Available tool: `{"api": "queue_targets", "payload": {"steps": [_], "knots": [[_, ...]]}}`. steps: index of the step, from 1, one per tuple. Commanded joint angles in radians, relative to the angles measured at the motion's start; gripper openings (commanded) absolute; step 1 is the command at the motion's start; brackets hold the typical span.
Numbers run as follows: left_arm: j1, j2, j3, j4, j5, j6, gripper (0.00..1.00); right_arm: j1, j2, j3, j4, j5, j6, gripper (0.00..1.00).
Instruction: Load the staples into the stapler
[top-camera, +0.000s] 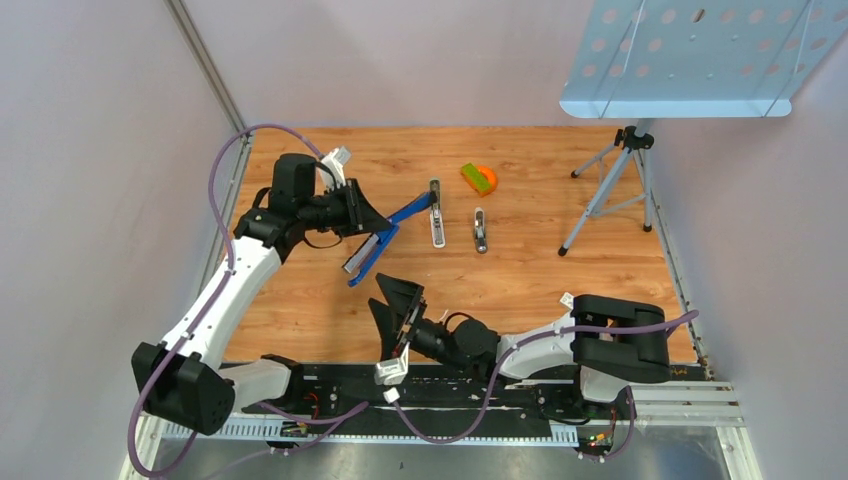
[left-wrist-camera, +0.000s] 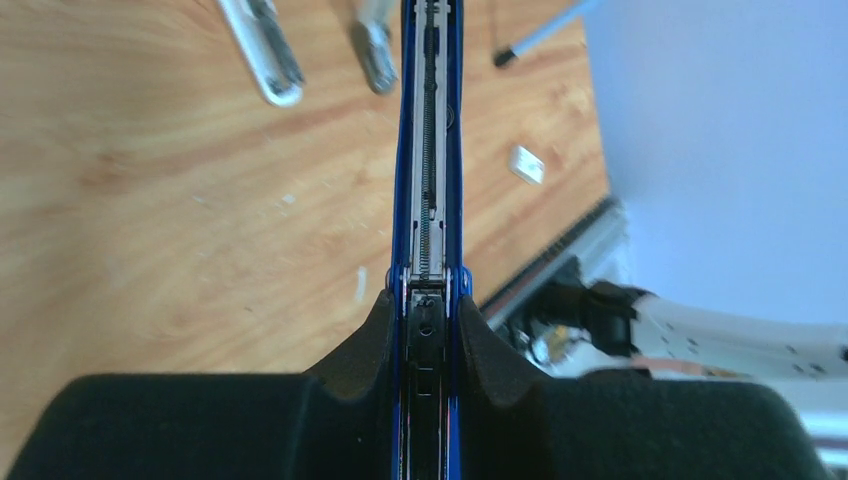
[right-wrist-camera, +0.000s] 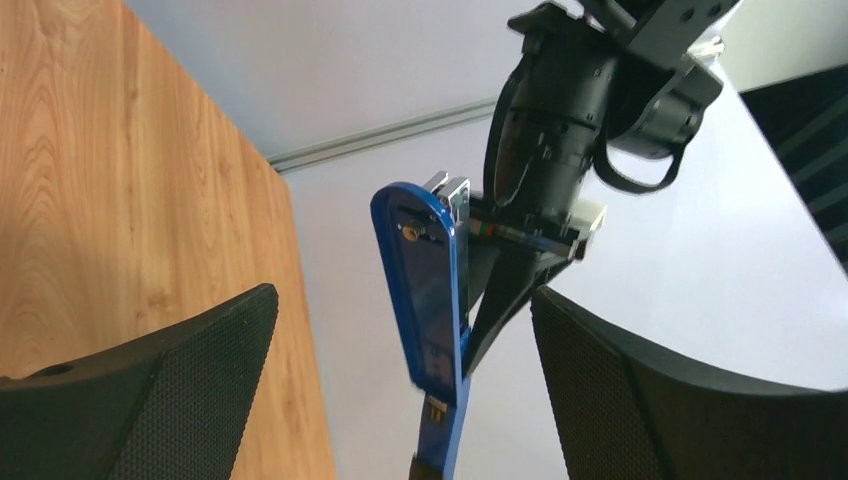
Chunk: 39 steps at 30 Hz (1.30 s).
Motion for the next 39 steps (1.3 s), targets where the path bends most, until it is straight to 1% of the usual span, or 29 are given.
{"api": "queue_targets", "payload": {"steps": [1,4,8,10,11,13,14,16,17,18,20,23,25,27,30,33,36,39], "knots": [[0.004,0.019,0.091,0.009,-0.282,0.092,0.00,0.016,-0.029,-0.047,0.117,0.112,0.211,1.00],[0.004,0.037,0.082,0.048,-0.471,0.123,0.00,0.015,-0.065,-0.091,0.134,0.168,0.327,1.00],[0.004,0.072,0.028,0.152,-0.676,0.138,0.00,0.013,-0.114,-0.112,0.100,0.313,0.500,1.00],[-0.004,0.110,0.013,0.194,-0.764,0.137,0.00,0.013,-0.149,-0.114,0.082,0.411,0.641,1.00],[-0.010,0.132,0.006,0.216,-0.799,0.139,0.00,0.013,-0.172,-0.109,0.040,0.468,0.710,1.00],[-0.026,0.185,0.004,0.252,-0.846,0.139,0.00,0.012,-0.234,-0.089,-0.131,0.553,0.874,1.00],[-0.034,0.212,0.005,0.266,-0.859,0.140,0.00,0.012,-0.268,-0.062,-0.270,0.592,0.970,1.00],[-0.053,0.269,0.013,0.287,-0.888,0.137,0.00,0.002,-0.341,0.010,-0.625,0.654,1.216,1.00],[-0.063,0.295,0.019,0.288,-0.907,0.135,0.00,-0.009,-0.375,0.049,-0.790,0.657,1.340,1.00],[-0.070,0.320,0.026,0.289,-0.927,0.131,0.00,-0.022,-0.404,0.075,-0.919,0.648,1.447,1.00],[-0.082,0.359,0.025,0.307,-0.955,0.125,0.00,-0.048,-0.445,0.097,-1.075,0.630,1.582,1.00],[-0.101,0.416,0.009,0.356,-1.010,0.135,0.00,-0.081,-0.502,0.103,-1.223,0.624,1.687,1.00],[-0.105,0.451,-0.002,0.384,-1.014,0.140,0.00,-0.104,-0.534,0.101,-1.305,0.620,1.744,1.00],[-0.114,0.482,-0.013,0.411,-1.002,0.143,0.00,-0.115,-0.563,0.083,-1.336,0.627,1.771,1.00],[-0.142,0.517,-0.024,0.460,-1.007,0.145,0.00,-0.131,-0.593,0.044,-1.352,0.610,1.767,1.00],[-0.156,0.558,-0.028,0.507,-1.027,0.139,0.00,-0.172,-0.605,0.061,-1.470,0.596,1.834,1.00],[-0.157,0.599,-0.019,0.541,-1.035,0.115,0.00,-0.209,-0.610,0.060,-1.530,0.587,1.880,1.00],[-0.157,0.652,0.020,0.523,-1.041,0.090,0.00,-0.245,-0.621,0.055,-1.566,0.565,1.921,1.00]]}}
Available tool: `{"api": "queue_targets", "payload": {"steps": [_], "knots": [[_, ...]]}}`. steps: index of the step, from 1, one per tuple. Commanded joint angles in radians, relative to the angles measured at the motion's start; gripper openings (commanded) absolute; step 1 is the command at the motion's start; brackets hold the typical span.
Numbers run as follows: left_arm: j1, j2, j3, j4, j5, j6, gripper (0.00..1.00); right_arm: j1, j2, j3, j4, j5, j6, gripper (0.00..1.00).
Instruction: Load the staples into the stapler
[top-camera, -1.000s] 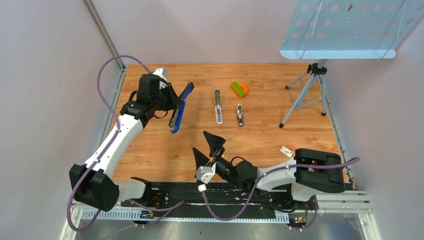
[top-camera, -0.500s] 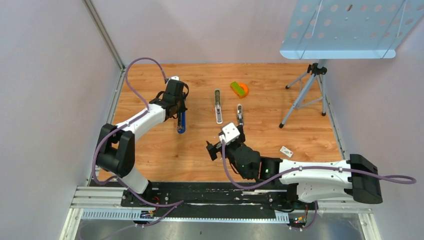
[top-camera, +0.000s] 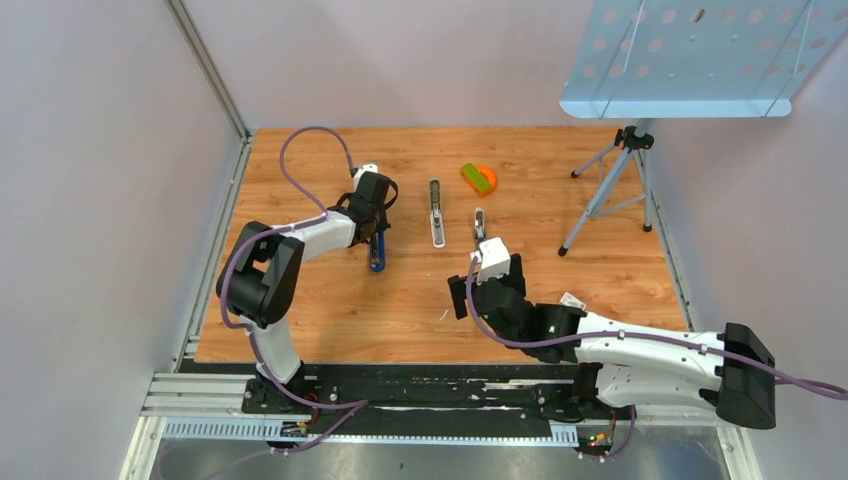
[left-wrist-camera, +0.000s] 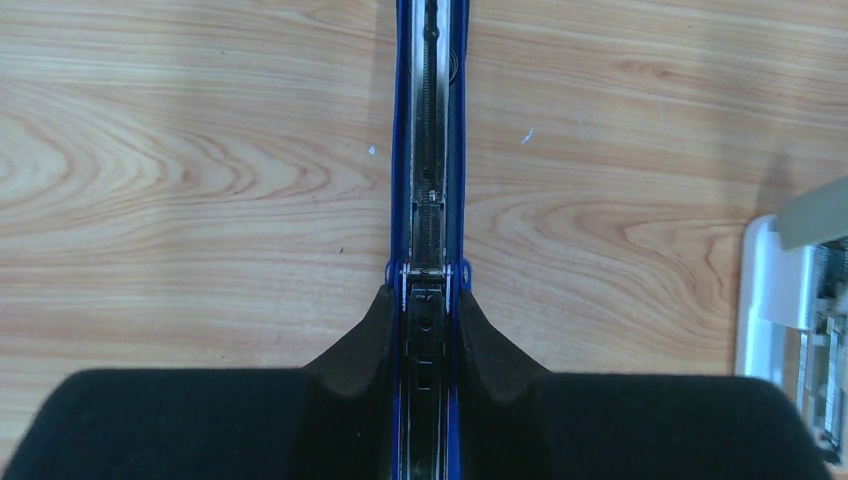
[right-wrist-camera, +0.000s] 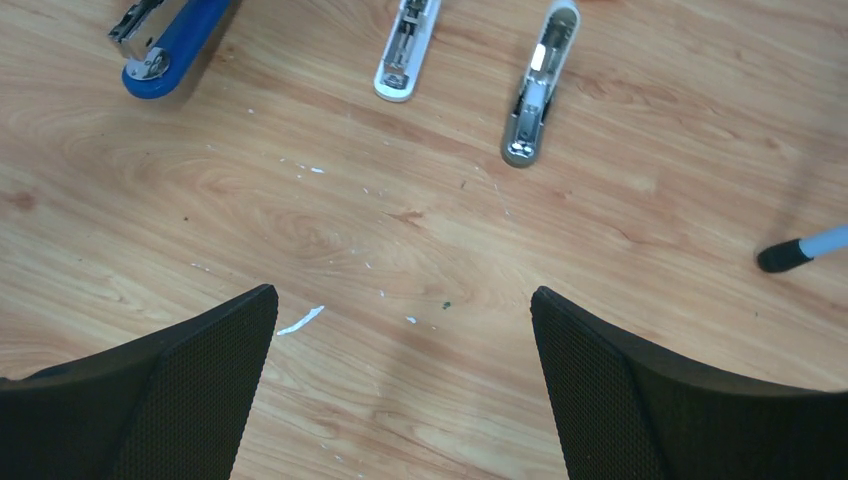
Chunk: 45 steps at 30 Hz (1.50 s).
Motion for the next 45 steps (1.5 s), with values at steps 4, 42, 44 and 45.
{"api": "queue_targets", "payload": {"steps": [4,42,44,45], "knots": [[-0.002,0.113,0.078,0.000,-0.061,-0.081,0.00,-0.113,-0.054,-0.011,-0.176,-0.063,0.177,1.00],[0.056,-0.591,-0.063,-0.487,0.436,0.084,1.00,-1.010,-0.047,-0.026,-0.492,-0.522,0.305,0.99],[0.058,-0.589,-0.076,-0.504,0.458,0.108,1.00,-1.077,-0.020,-0.041,-0.492,-0.542,0.314,1.00],[0.059,-0.587,-0.081,-0.509,0.465,0.117,1.00,-1.098,-0.004,-0.044,-0.492,-0.531,0.307,1.00]]}}
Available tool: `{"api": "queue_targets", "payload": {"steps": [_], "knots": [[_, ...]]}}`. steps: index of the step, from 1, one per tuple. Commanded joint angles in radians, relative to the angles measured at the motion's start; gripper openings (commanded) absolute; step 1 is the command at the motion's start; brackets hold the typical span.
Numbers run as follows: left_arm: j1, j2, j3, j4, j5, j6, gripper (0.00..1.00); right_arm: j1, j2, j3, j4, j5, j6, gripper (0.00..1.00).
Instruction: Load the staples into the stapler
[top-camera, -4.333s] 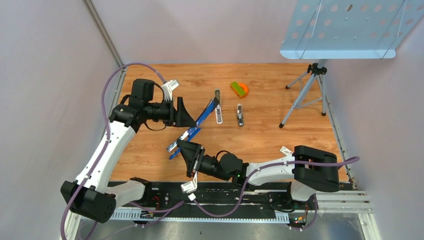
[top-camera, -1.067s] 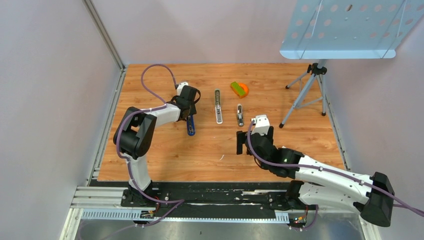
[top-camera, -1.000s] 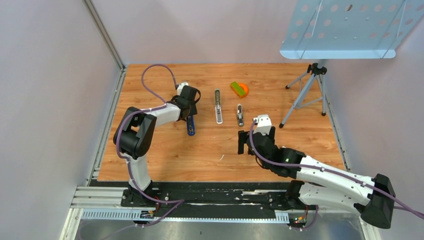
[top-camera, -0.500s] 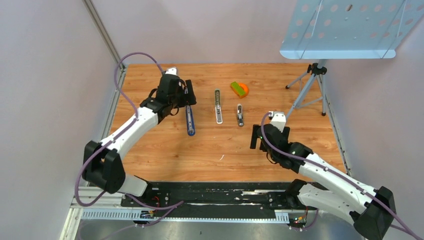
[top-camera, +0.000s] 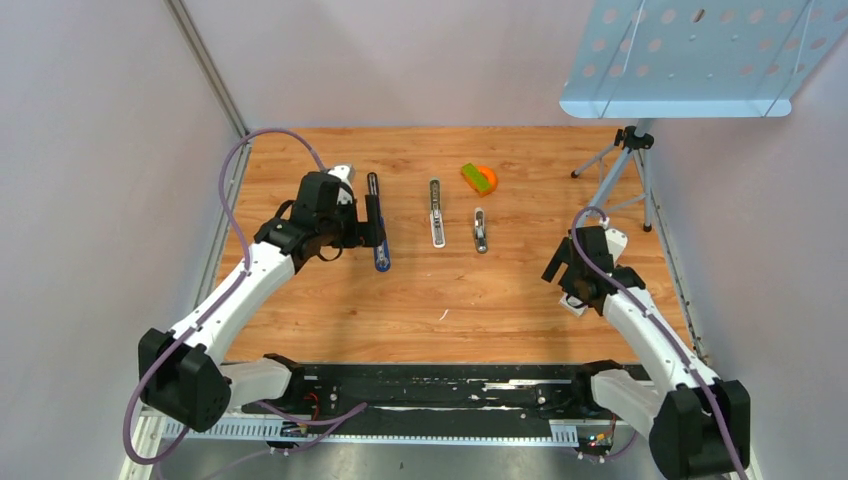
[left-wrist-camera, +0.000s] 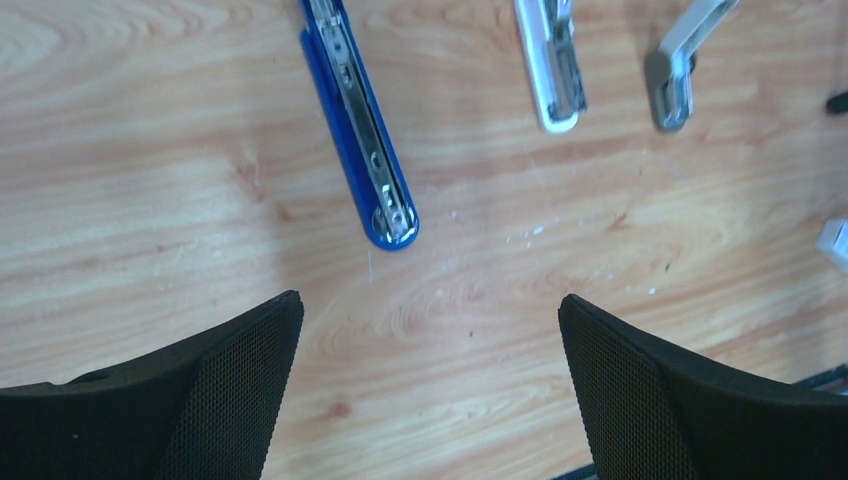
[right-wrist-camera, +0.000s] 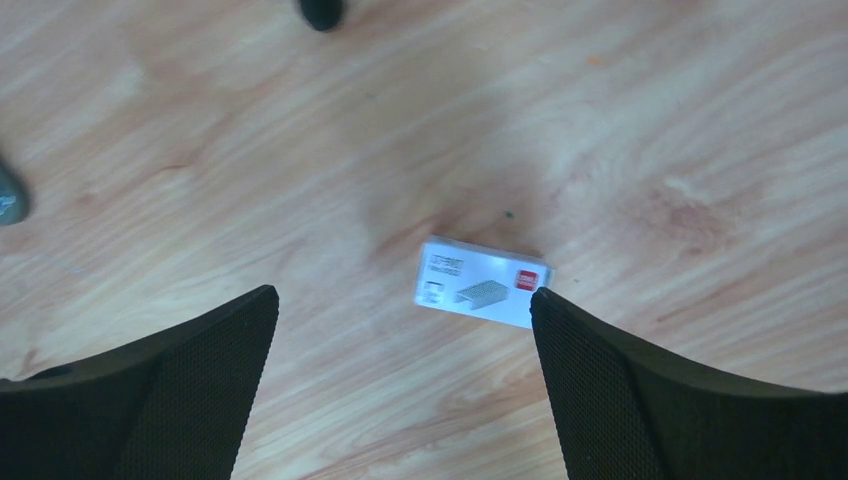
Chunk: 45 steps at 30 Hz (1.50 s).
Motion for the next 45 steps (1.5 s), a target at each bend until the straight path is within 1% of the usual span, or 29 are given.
{"api": "queue_targets", "payload": {"steps": [1,3,6,10,14,24,30,34,45], "knots": [[0.012,-0.002,-0.031,-0.069,0.099,0.051,1.00,-0.121,0.058,-0.037,-0.052,-0.082,0.023,1.00],[0.014,0.002,-0.019,-0.079,0.149,0.063,1.00,-0.155,0.089,-0.029,-0.055,-0.053,0.004,1.00],[0.014,-0.011,0.002,-0.102,0.203,0.103,1.00,-0.182,0.083,-0.039,-0.055,-0.019,0.017,1.00],[0.014,-0.046,0.002,-0.137,0.110,0.137,1.00,-0.201,0.078,-0.050,-0.046,-0.018,0.019,1.00],[0.014,-0.047,-0.018,-0.113,0.141,0.128,1.00,-0.212,0.088,-0.057,-0.050,-0.028,0.043,1.00],[0.023,-0.039,-0.016,-0.110,0.151,0.131,1.00,-0.214,0.127,-0.094,0.022,-0.073,0.018,0.96],[0.035,-0.036,-0.022,-0.103,0.167,0.128,0.97,-0.213,0.141,-0.095,0.053,-0.094,-0.028,0.92],[0.048,-0.037,-0.026,-0.092,0.187,0.124,0.96,-0.212,0.180,-0.082,0.054,-0.122,-0.049,0.90],[0.056,-0.040,-0.031,-0.089,0.197,0.124,0.96,-0.212,0.231,-0.077,0.067,-0.162,-0.084,0.78]]}}
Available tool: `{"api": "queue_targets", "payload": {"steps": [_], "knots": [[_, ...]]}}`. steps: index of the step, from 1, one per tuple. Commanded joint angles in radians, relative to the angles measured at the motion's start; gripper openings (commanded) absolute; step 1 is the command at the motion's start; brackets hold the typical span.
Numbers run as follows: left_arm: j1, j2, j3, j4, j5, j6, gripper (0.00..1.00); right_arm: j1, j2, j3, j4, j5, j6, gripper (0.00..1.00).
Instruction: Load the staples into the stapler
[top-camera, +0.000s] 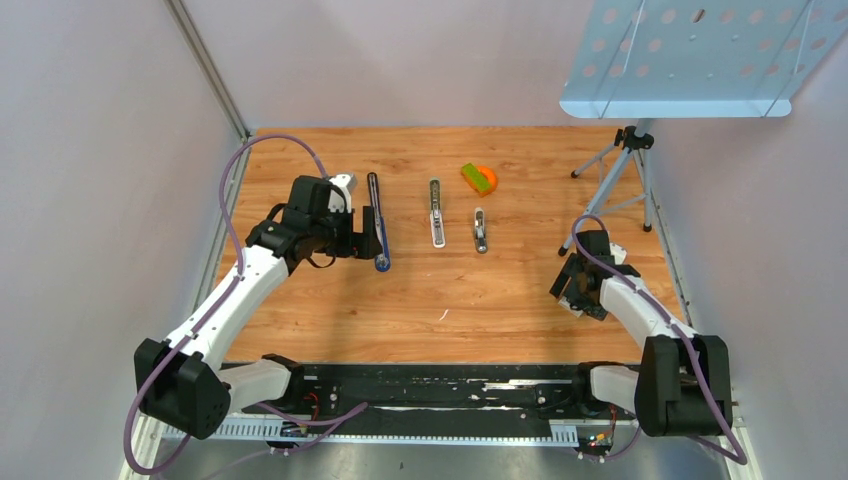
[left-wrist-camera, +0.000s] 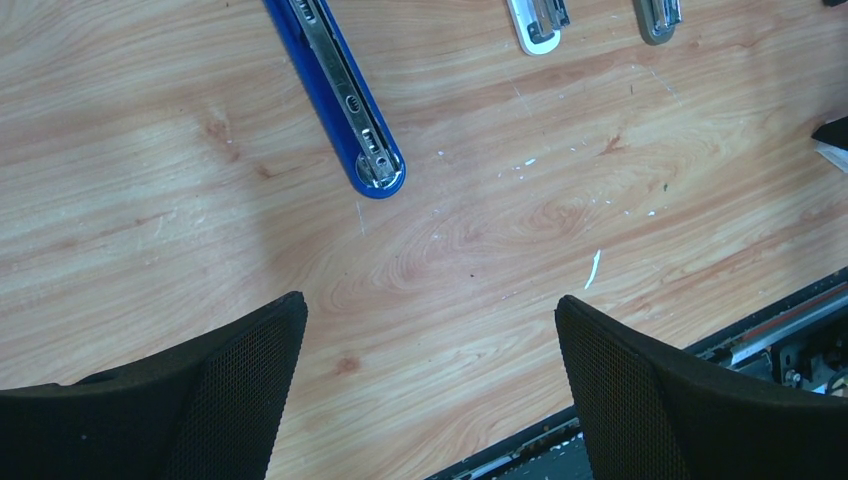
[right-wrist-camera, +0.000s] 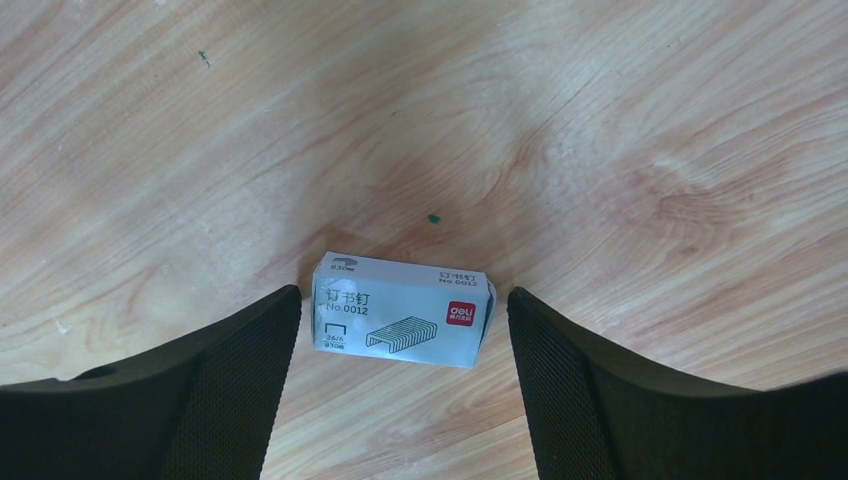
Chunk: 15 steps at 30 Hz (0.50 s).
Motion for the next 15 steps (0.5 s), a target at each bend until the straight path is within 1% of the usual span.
{"api": "queue_targets", "payload": {"steps": [1,6,15], "knots": [[0.008,-0.005,-0.008,0.022,0.023,0.006,0.95,-0.014,0.026,0.004,0.001,-0.041,-0.018,0.78],[0.018,-0.002,-0.011,0.026,0.036,0.004,0.94,-0.013,0.036,0.013,0.004,-0.069,-0.031,0.69],[0.024,-0.007,-0.014,0.029,0.043,0.004,0.93,0.010,0.015,0.027,-0.011,-0.085,-0.037,0.61]]}}
